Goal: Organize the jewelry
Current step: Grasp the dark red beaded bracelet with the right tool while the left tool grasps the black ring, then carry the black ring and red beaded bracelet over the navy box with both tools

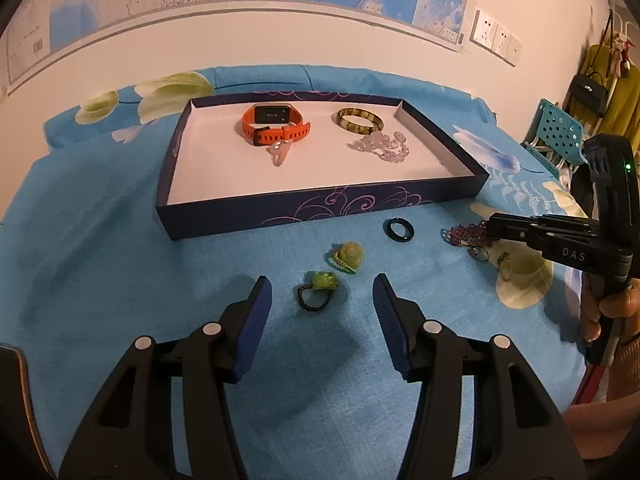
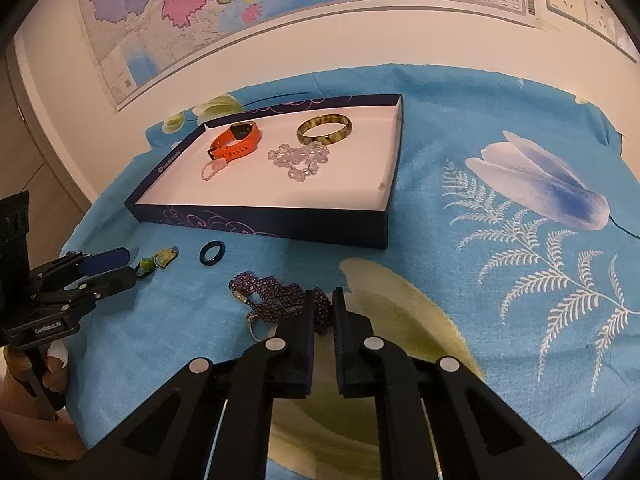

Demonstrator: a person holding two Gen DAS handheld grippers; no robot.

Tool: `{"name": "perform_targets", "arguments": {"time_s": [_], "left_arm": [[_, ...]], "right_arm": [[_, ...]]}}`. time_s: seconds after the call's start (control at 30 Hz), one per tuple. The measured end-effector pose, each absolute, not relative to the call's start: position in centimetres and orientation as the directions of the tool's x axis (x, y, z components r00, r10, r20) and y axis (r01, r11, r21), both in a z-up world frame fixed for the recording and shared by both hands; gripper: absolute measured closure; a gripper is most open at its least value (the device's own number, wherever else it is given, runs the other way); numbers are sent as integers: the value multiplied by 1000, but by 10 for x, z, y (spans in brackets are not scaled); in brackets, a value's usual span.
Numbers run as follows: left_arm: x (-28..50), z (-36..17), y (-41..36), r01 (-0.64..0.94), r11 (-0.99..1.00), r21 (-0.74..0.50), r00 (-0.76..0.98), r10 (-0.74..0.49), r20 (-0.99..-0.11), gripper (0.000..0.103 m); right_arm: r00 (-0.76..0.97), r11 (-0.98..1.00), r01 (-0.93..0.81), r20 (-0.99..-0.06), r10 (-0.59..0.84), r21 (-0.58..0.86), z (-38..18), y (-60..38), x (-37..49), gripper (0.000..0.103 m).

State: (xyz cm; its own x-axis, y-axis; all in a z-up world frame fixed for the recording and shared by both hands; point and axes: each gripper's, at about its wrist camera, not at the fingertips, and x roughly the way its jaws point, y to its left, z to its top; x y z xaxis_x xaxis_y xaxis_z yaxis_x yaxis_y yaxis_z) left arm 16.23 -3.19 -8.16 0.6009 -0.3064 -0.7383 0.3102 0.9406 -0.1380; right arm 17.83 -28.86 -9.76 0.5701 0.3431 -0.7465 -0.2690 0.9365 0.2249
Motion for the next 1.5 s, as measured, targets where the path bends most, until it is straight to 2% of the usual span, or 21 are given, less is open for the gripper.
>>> {"name": "perform_targets", "arguments": {"time_s": [0.17,0.37,0.53,0.73,0.8,1.1,1.5], "left_arm": [[167,-80,-41,323,940,-108,604,-293,-741,54],[173,-75,-86,448,893,-38,603,-333,-725,55],[186,-81,-111,490,871,-29,569,-345,-746,61],[205,-92,-117,481,874,-73,518,-350,-781,70],[206,-92,-117,476,877,-74,520,-348,-780,81],[197,-84,-113,467,880,-86,545,-363,-756,81],[190,-39,-81,442,888,-128,621,-406,-671,81]], "right_arm": [[580,930,-277,-729,363,243,-92,-288,177,96],[590,921,-292,-709,386,258,-84,-288,176,96],[592,918,-296,-704,394,265,-82,-288,178,96],[591,912,-309,-698,405,268,-81,-287,179,96],[590,910,-316,-695,411,269,-80,-287,179,96],[601,893,-371,-667,440,255,-66,-275,178,97],[624,873,-427,-622,473,236,-36,-267,183,97]]}}
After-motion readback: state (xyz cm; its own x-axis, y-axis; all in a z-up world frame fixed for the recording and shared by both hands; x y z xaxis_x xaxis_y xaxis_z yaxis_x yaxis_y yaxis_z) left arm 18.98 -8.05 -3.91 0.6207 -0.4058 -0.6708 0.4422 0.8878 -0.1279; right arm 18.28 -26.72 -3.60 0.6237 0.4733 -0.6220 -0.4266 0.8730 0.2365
